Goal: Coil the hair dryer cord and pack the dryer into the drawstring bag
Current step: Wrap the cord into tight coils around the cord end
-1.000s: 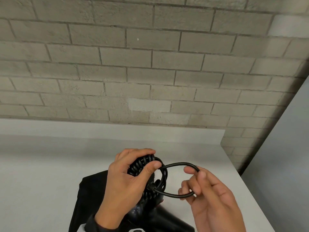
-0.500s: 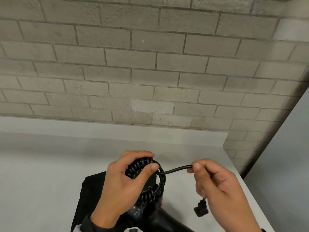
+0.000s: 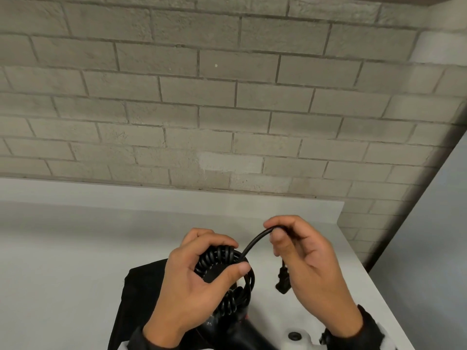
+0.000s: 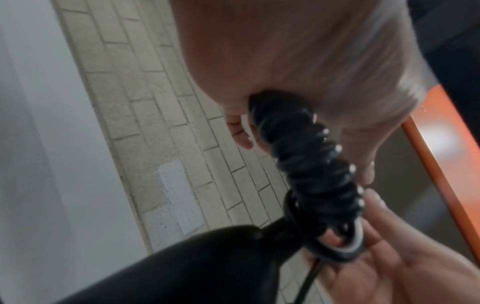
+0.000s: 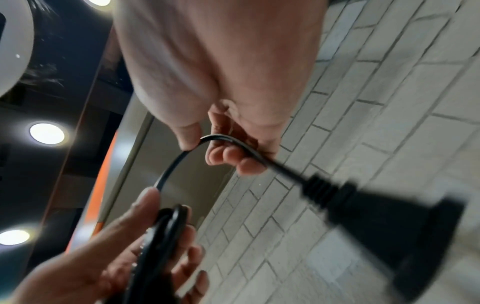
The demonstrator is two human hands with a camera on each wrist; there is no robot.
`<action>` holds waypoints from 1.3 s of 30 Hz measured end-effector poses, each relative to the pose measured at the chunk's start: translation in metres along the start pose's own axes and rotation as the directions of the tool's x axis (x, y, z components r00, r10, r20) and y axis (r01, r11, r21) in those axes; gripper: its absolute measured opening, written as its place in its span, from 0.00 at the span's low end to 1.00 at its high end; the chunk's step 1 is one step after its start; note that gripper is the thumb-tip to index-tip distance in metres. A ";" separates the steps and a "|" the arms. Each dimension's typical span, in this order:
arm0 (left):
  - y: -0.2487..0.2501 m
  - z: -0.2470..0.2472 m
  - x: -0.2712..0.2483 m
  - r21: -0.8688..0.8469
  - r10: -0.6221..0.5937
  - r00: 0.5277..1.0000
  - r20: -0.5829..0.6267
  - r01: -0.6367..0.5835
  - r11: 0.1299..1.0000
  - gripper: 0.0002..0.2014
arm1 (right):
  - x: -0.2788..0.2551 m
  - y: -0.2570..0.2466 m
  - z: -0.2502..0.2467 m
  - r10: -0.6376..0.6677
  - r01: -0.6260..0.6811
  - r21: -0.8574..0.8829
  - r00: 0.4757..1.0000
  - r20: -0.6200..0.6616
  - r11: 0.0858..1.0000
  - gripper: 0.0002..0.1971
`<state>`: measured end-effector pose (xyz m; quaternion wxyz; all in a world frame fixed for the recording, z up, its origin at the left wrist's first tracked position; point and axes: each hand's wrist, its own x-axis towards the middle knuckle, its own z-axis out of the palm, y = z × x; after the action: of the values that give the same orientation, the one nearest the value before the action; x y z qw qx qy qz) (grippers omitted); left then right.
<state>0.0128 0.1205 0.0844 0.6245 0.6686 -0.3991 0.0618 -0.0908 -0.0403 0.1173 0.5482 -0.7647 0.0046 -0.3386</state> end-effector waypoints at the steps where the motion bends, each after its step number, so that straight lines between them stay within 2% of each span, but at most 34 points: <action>1: -0.001 -0.001 0.000 -0.028 -0.012 1.000 -0.016 0.011 1.000 0.14 | -0.002 0.007 0.001 0.027 -0.027 -0.003 0.999 0.035 1.000 0.05; 5: -0.004 -0.003 0.002 -0.094 -0.064 0.997 -0.041 0.060 0.994 0.14 | -0.015 0.036 0.005 0.146 -0.133 -0.117 0.983 0.111 0.984 0.09; 10: -0.003 0.002 0.001 -0.116 -0.063 0.997 -0.039 0.058 0.992 0.12 | -0.027 0.053 0.019 0.303 -0.305 -0.030 0.923 0.237 0.952 0.10; 12: -0.003 0.002 0.001 -0.119 -0.065 0.997 -0.038 0.060 0.991 0.12 | -0.029 0.057 0.025 0.317 -0.317 -0.034 0.928 0.196 0.948 0.10; 16: -0.004 -0.001 0.002 -0.136 -0.069 0.997 -0.047 0.062 0.989 0.12 | -0.022 0.058 0.023 0.305 -0.305 0.000 0.952 -0.020 0.952 0.05; 20: -0.003 -0.003 0.003 -0.177 -0.083 0.995 -0.052 0.073 0.982 0.12 | -0.013 0.054 0.013 0.239 -0.229 -0.249 0.971 0.011 0.941 0.06; 22: -0.002 -0.003 0.004 -0.205 -0.098 0.994 -0.040 0.088 0.975 0.12 | -0.010 0.052 0.011 0.223 -0.222 -0.273 0.974 -0.027 0.936 0.05; 25: 0.001 -0.002 0.005 -0.244 -0.123 0.992 -0.027 0.113 0.963 0.13 | -0.005 0.044 0.012 0.209 -0.226 -0.103 0.965 -0.155 0.969 0.05; 28: 0.003 -0.001 0.005 -0.256 -0.123 0.992 -0.013 0.115 0.960 0.13 | -0.002 0.031 0.015 0.273 -0.244 0.156 0.938 -0.213 0.957 0.05; 32: 0.003 0.001 0.007 -0.266 -0.125 0.992 -0.017 0.116 0.957 0.13 | -0.003 0.021 0.024 0.400 -0.344 0.347 0.911 -0.103 0.873 0.07; 39: 0.003 0.001 0.006 -0.260 -0.129 0.991 -0.016 0.121 0.958 0.13 | -0.010 0.014 0.039 0.496 -0.469 0.480 0.865 0.079 0.741 0.14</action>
<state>0.0150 0.1169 0.0902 0.7155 0.6041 -0.3503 -0.0193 -0.0729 -0.0100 0.0941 0.7898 -0.5661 0.1325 -0.1957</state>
